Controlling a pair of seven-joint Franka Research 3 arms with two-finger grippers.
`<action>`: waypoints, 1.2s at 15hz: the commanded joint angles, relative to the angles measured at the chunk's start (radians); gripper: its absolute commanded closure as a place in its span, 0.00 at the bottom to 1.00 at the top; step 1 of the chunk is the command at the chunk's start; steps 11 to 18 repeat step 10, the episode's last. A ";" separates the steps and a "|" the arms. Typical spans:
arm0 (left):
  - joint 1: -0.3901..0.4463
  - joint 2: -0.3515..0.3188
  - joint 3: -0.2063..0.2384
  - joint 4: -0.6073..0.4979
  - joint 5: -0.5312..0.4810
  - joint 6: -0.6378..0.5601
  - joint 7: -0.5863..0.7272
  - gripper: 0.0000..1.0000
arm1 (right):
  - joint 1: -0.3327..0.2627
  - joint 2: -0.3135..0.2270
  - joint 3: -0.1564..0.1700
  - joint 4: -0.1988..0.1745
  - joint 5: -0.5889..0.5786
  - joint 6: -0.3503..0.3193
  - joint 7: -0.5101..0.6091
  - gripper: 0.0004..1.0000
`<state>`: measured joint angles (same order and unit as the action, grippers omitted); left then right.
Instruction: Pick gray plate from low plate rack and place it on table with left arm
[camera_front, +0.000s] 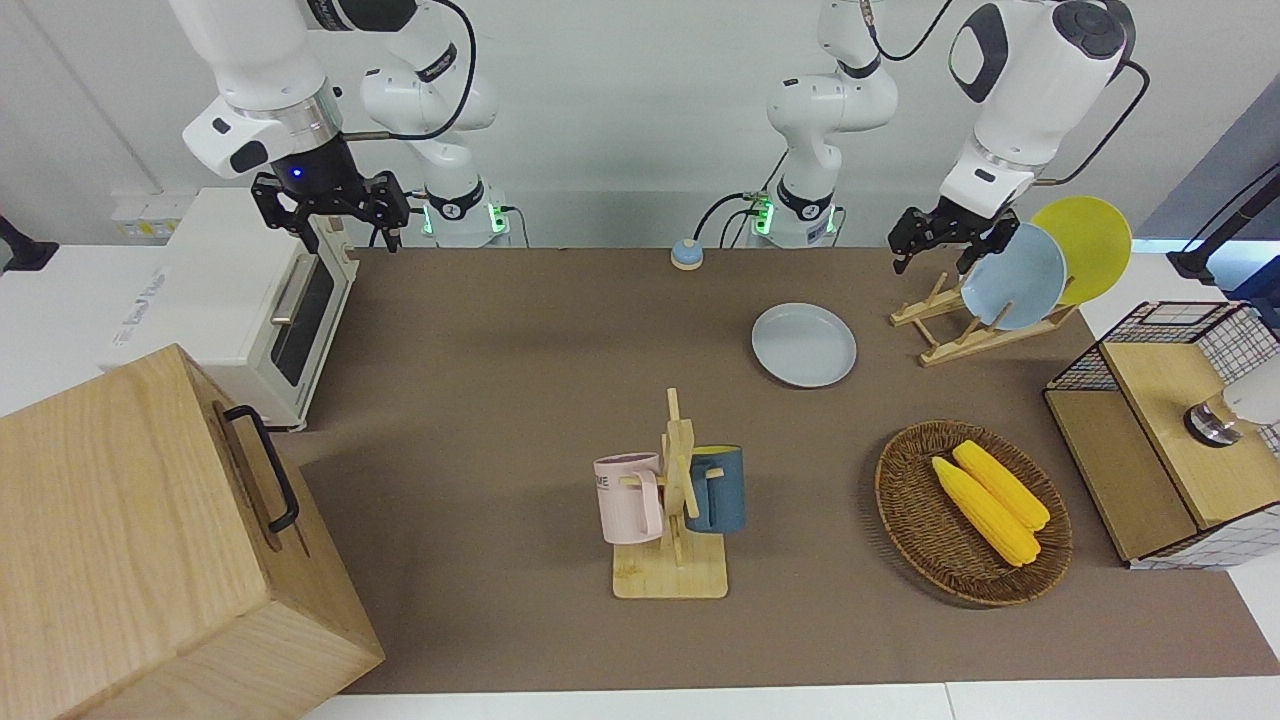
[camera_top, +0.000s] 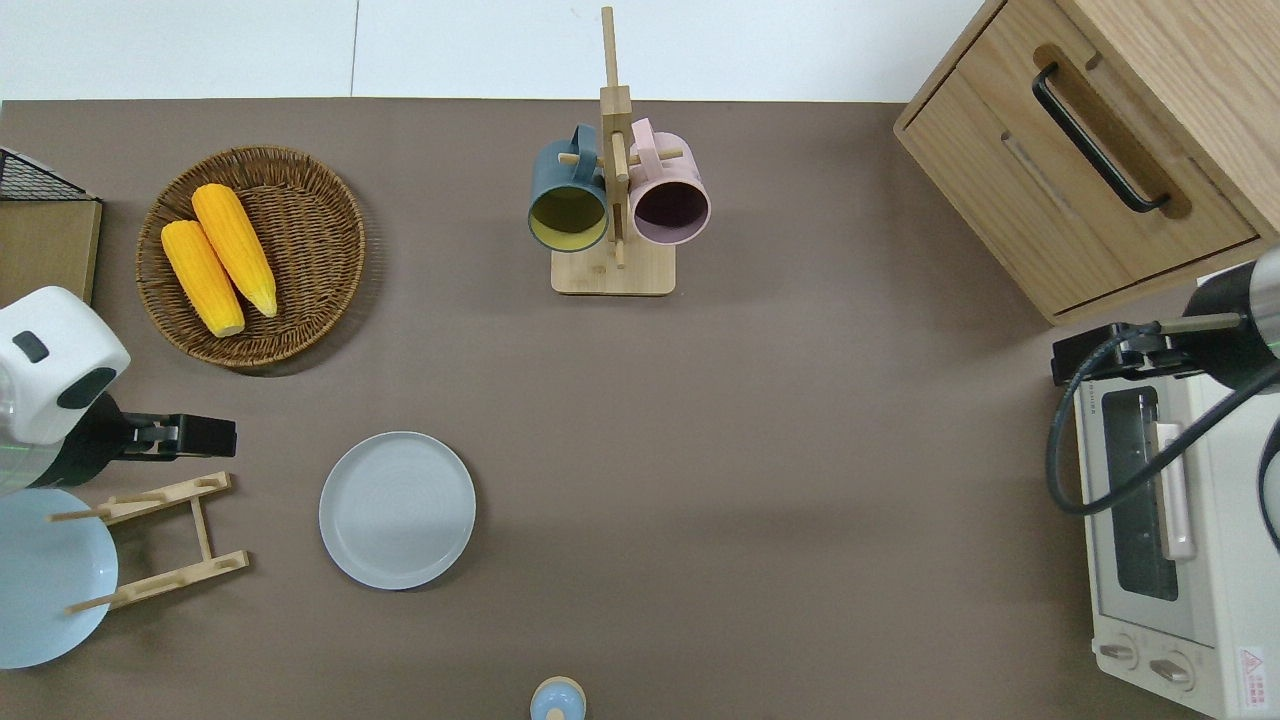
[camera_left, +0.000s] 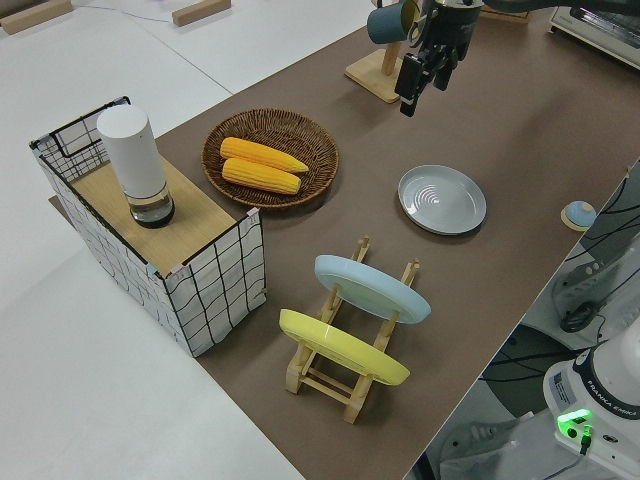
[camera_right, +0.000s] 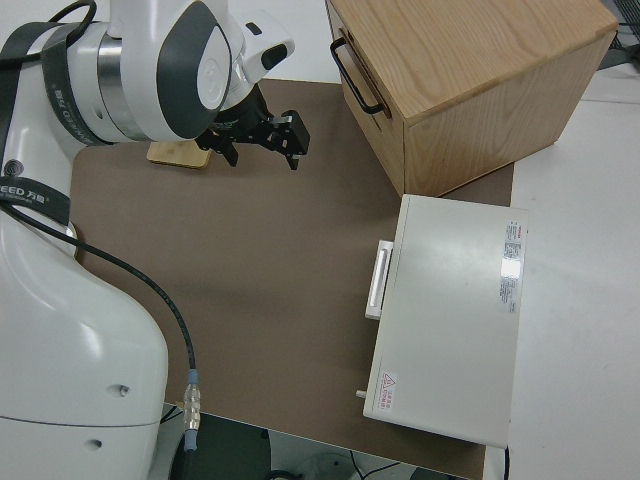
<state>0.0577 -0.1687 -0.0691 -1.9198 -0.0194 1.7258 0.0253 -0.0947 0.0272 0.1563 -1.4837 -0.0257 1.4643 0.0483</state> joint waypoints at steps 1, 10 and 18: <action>-0.019 0.012 -0.011 0.024 0.075 -0.040 -0.010 0.00 | 0.007 0.000 -0.006 0.006 0.003 -0.001 0.004 0.02; -0.021 0.011 -0.015 0.033 0.062 -0.091 0.005 0.00 | 0.007 0.000 -0.006 0.006 0.003 -0.001 0.004 0.02; -0.021 0.011 -0.015 0.033 0.062 -0.091 0.005 0.00 | 0.007 0.000 -0.006 0.006 0.003 -0.001 0.004 0.02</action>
